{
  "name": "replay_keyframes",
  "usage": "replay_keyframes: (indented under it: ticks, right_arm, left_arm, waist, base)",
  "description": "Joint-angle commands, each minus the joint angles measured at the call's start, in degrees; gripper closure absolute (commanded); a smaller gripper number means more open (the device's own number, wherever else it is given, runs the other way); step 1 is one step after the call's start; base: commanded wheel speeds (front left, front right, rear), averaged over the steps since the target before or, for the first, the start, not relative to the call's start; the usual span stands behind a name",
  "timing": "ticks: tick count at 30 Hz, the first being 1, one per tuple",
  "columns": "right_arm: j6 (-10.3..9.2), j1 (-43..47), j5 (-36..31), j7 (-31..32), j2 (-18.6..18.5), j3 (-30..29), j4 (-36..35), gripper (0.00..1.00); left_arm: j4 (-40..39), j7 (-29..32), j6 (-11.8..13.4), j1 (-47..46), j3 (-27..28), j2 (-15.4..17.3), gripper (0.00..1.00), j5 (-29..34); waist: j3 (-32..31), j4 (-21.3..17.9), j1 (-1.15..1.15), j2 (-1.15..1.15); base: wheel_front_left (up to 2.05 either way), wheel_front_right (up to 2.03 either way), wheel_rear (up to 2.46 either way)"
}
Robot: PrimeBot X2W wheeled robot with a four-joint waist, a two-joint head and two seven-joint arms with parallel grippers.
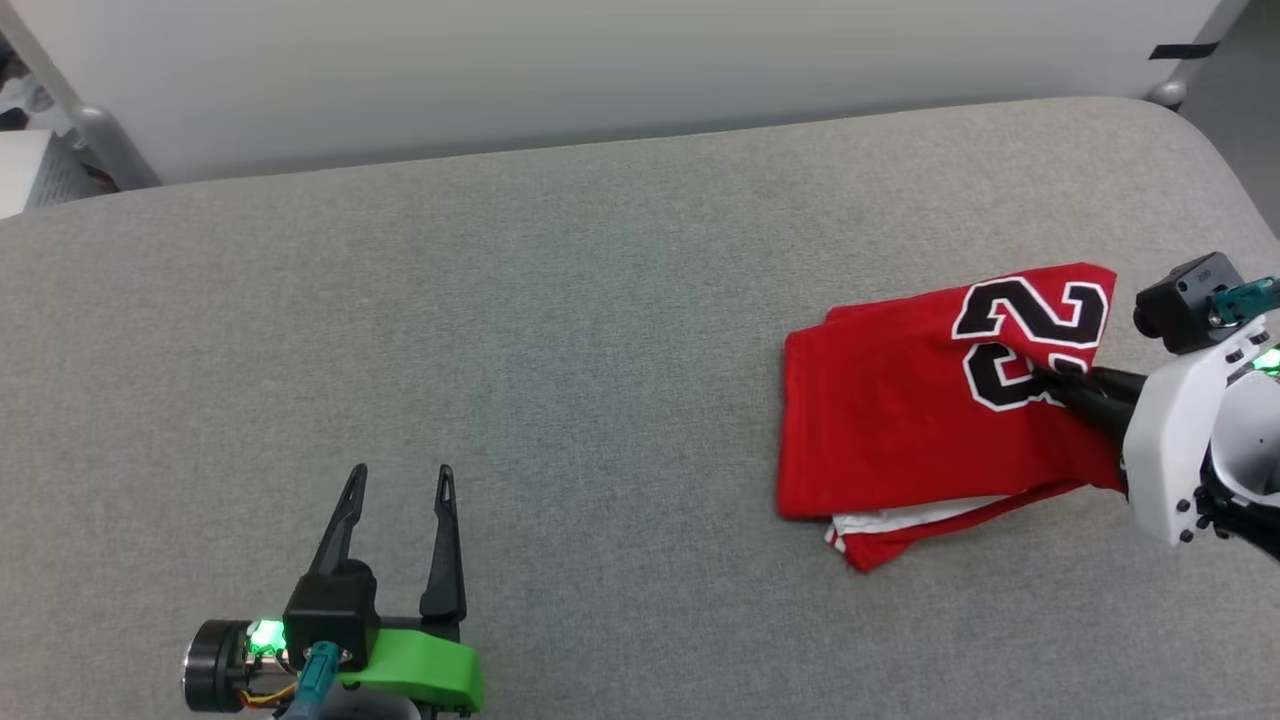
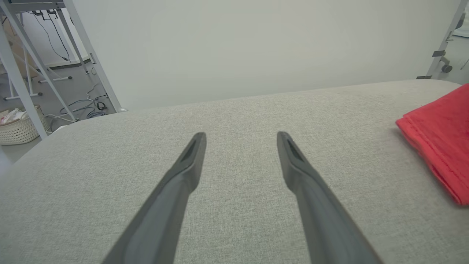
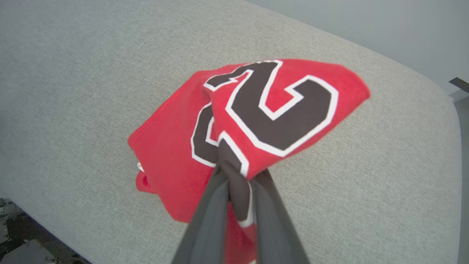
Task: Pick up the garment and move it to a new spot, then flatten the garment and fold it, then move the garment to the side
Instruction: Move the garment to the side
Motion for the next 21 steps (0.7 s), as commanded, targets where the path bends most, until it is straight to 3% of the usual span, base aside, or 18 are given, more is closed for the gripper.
replay_keyframes:
  ticks: [1, 8, 17, 21]
  right_arm:
    - [-0.03, -2.6, -1.4, -1.1, -1.1, -1.1, 1.7, 1.00]
    - [-0.03, -8.6, -6.0, -3.1, -6.7, -3.1, 9.7, 1.00]
    - [-0.03, -15.2, -5.9, -7.8, -12.5, -9.2, 25.9, 1.00]
    - [-0.03, -17.4, -7.2, -9.4, -13.2, -10.5, 31.1, 1.00]
  left_arm:
    - [-1.1, -0.3, 0.1, -1.4, 0.4, 0.3, 0.00, 0.6]
    - [-4.1, -0.3, 0.6, -6.9, 1.0, 1.3, 0.00, 1.4]
    - [-8.5, -0.3, 2.2, -14.0, 0.0, 1.5, 0.00, 2.4]
    - [-9.9, -0.3, 2.8, -15.2, -0.5, 1.8, 0.00, 2.7]
  waist:
    - [3.6, -2.0, 0.00, 0.00]
    - [13.4, -1.9, 0.00, 0.00]
    - [25.3, -0.2, 0.00, 0.00]
    - [27.9, 0.2, 0.00, 0.00]
  base:
    - [0.00, 0.00, 0.00]
    - [0.00, 0.00, 0.00]
    - [0.00, 0.00, 0.00]
    - [0.00, 0.00, 0.00]
